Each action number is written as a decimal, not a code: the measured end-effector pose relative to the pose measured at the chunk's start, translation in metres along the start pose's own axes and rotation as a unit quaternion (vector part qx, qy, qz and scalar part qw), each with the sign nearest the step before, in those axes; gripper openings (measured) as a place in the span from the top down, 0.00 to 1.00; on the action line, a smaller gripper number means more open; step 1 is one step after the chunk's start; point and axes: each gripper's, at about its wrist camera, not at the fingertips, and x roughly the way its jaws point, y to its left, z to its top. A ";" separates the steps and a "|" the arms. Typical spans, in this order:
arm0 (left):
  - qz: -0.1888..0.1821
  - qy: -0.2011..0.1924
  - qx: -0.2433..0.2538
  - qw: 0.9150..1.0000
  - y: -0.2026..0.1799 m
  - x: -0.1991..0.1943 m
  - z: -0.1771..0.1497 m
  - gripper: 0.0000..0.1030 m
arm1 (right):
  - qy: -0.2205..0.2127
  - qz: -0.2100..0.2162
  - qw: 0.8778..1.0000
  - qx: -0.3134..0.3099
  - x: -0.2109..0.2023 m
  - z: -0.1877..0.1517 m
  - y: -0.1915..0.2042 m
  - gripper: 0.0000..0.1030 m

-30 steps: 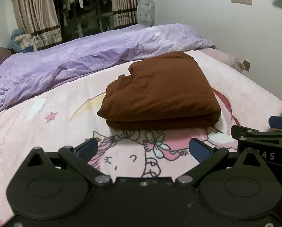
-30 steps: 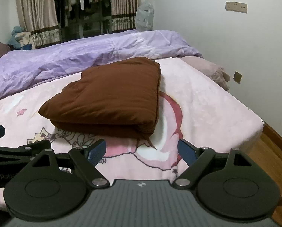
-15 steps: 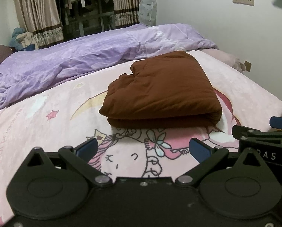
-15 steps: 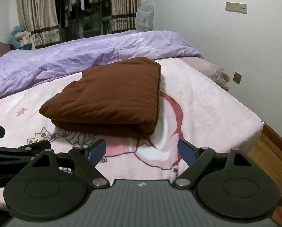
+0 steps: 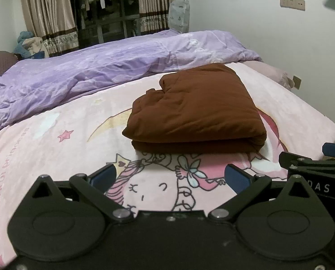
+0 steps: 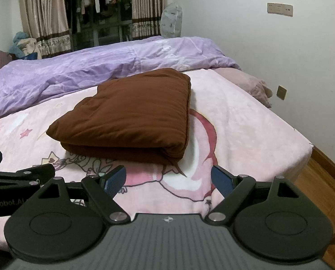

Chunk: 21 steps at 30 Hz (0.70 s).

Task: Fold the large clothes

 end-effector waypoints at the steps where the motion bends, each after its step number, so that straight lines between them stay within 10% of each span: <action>1: 0.000 0.000 0.000 1.000 0.000 0.000 0.000 0.00 | 0.000 0.000 1.000 0.000 0.000 0.000 0.000 0.03; 21: -0.003 -0.009 -0.001 1.000 -0.001 -0.003 0.000 0.00 | 0.001 0.003 1.000 -0.003 -0.001 0.000 0.003 0.03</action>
